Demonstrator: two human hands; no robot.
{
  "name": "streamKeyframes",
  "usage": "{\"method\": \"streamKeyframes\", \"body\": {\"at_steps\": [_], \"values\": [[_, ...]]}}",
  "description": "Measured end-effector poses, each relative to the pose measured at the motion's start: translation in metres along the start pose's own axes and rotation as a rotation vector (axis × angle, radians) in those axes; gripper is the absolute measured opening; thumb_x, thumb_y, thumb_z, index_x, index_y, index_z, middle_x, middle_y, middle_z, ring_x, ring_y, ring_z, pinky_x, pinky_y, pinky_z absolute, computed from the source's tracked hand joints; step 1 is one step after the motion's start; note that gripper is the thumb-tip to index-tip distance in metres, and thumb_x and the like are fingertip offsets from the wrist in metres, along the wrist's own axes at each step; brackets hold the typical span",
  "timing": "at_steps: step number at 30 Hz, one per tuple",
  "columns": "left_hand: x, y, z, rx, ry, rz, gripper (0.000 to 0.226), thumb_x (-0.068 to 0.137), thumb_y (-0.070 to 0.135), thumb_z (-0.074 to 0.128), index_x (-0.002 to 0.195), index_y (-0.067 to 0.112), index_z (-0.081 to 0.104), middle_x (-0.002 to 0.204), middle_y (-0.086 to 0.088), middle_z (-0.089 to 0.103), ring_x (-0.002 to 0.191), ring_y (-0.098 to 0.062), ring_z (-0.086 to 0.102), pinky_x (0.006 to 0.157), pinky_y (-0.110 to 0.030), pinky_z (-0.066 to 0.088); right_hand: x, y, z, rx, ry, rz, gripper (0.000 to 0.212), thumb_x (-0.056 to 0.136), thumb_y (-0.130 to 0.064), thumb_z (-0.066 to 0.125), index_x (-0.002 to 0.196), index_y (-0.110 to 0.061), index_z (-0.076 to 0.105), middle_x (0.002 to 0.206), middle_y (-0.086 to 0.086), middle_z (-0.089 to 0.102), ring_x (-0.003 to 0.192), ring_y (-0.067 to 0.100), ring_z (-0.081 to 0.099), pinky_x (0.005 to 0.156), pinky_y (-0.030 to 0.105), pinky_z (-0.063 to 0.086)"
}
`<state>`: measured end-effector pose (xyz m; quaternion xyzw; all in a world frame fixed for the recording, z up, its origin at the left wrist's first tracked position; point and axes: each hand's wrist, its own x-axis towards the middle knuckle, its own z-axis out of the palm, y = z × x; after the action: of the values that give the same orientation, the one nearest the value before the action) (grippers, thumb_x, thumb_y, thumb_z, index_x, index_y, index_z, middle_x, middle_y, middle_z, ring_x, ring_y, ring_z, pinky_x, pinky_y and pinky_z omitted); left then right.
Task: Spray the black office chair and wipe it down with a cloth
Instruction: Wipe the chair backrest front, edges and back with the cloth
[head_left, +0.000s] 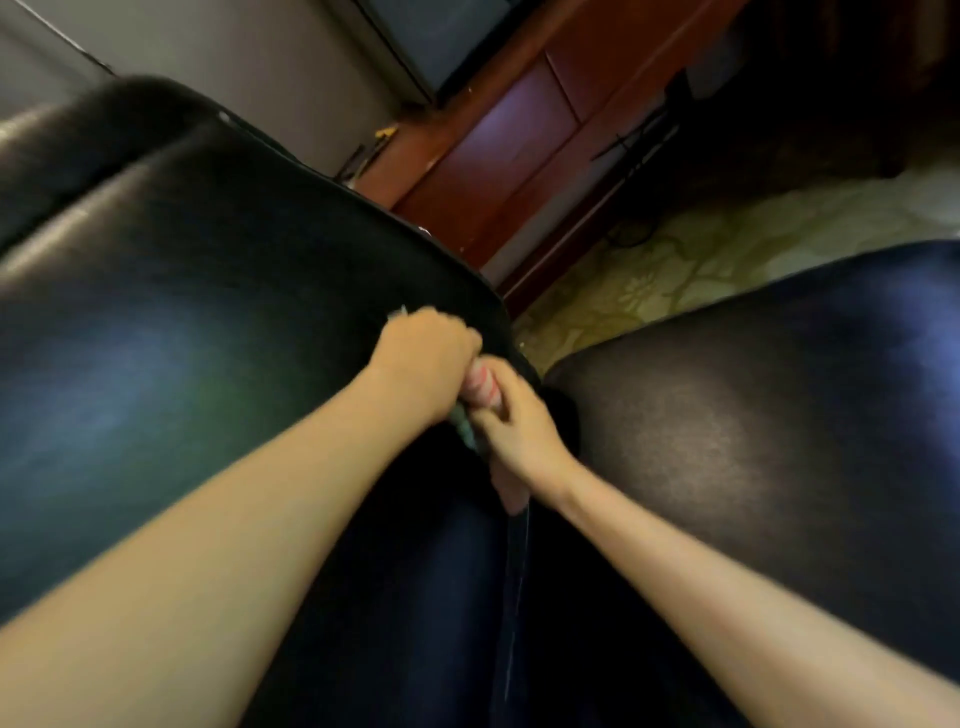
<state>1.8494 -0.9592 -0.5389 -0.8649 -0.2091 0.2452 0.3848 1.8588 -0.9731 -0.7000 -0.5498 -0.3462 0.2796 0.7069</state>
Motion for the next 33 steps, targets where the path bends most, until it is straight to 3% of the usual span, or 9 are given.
{"method": "streamKeyframes", "body": {"at_steps": [2,4,6,8,11,16,25,30,33], "values": [[-0.047,0.008,-0.001,-0.029,-0.073,0.013,0.034,0.091,0.034,0.058,0.121,0.019,0.055,0.127,-0.003,0.055,0.120,-0.026,0.051,0.097,-0.039,0.042,-0.053,-0.012,0.011,0.043,-0.057,0.037,0.051,0.072,-0.028,0.051,0.118,-0.048,0.051,0.115,0.007,0.061,0.108,0.020,0.059,0.098,0.042,0.046],[-0.093,0.017,-0.004,-0.057,-0.143,0.009,0.034,0.092,0.034,0.057,0.123,0.019,0.054,0.128,-0.003,0.054,0.121,-0.025,0.050,0.100,-0.042,0.039,-0.105,-0.031,0.015,0.067,-0.091,0.051,0.048,0.075,-0.028,0.054,0.113,-0.056,0.049,0.116,0.003,0.060,0.109,0.009,0.058,0.099,0.029,0.045],[-0.136,0.026,-0.008,-0.086,-0.225,-0.003,0.042,0.088,0.037,0.061,0.124,0.019,0.051,0.130,-0.002,0.052,0.122,-0.026,0.047,0.101,-0.045,0.037,-0.148,-0.052,0.013,0.072,-0.147,0.072,0.049,0.081,-0.020,0.056,0.112,-0.056,0.047,0.118,-0.002,0.057,0.108,-0.004,0.053,0.093,0.010,0.039],[-0.173,0.033,-0.014,-0.128,-0.277,-0.022,0.054,0.082,0.043,0.067,0.127,0.019,0.048,0.130,-0.001,0.050,0.122,-0.025,0.045,0.101,-0.045,0.037,-0.181,-0.070,0.008,0.068,-0.220,0.079,0.053,0.087,-0.013,0.055,0.114,-0.056,0.042,0.119,-0.007,0.053,0.107,-0.008,0.050,0.087,0.003,0.035],[-0.219,0.039,-0.023,-0.190,-0.262,-0.062,0.061,0.077,0.049,0.071,0.126,0.020,0.047,0.127,0.002,0.050,0.120,-0.023,0.045,0.099,-0.042,0.038,-0.213,-0.091,0.004,0.027,-0.253,0.028,0.052,0.087,-0.016,0.056,0.117,-0.057,0.041,0.118,-0.009,0.052,0.108,-0.006,0.048,0.089,0.009,0.036],[-0.269,0.037,-0.028,-0.205,-0.144,-0.090,0.051,0.078,0.041,0.072,0.119,0.024,0.047,0.121,0.006,0.050,0.111,-0.019,0.047,0.091,-0.033,0.040,-0.247,-0.112,0.012,-0.011,-0.282,0.018,0.046,0.092,-0.022,0.054,0.127,-0.050,0.041,0.122,-0.009,0.046,0.115,0.010,0.045,0.103,0.034,0.040],[-0.267,0.046,-0.016,-0.209,-0.031,-0.091,0.039,0.089,0.037,0.058,0.123,0.026,0.044,0.121,0.005,0.048,0.106,-0.018,0.044,0.090,-0.031,0.038,-0.245,-0.101,0.018,0.026,-0.172,0.005,0.061,0.092,-0.006,0.050,0.120,-0.058,0.037,0.126,-0.017,0.044,0.119,0.005,0.042,0.104,0.025,0.037],[-0.218,0.062,-0.003,-0.120,-0.090,-0.042,0.039,0.089,0.034,0.058,0.123,0.020,0.043,0.122,0.000,0.047,0.109,-0.022,0.043,0.091,-0.034,0.037,-0.223,-0.059,0.022,0.072,-0.087,0.052,0.061,0.087,-0.012,0.047,0.122,-0.060,0.037,0.127,-0.015,0.046,0.120,0.005,0.044,0.105,0.034,0.040],[-0.174,0.070,0.013,-0.068,-0.119,-0.030,0.037,0.090,0.026,0.057,0.124,0.018,0.043,0.123,-0.002,0.047,0.111,-0.023,0.043,0.091,-0.035,0.038,-0.192,-0.027,0.024,0.090,-0.038,0.108,0.067,0.087,-0.005,0.048,0.122,-0.061,0.037,0.126,-0.014,0.046,0.120,0.007,0.045,0.106,0.037,0.040]]}}
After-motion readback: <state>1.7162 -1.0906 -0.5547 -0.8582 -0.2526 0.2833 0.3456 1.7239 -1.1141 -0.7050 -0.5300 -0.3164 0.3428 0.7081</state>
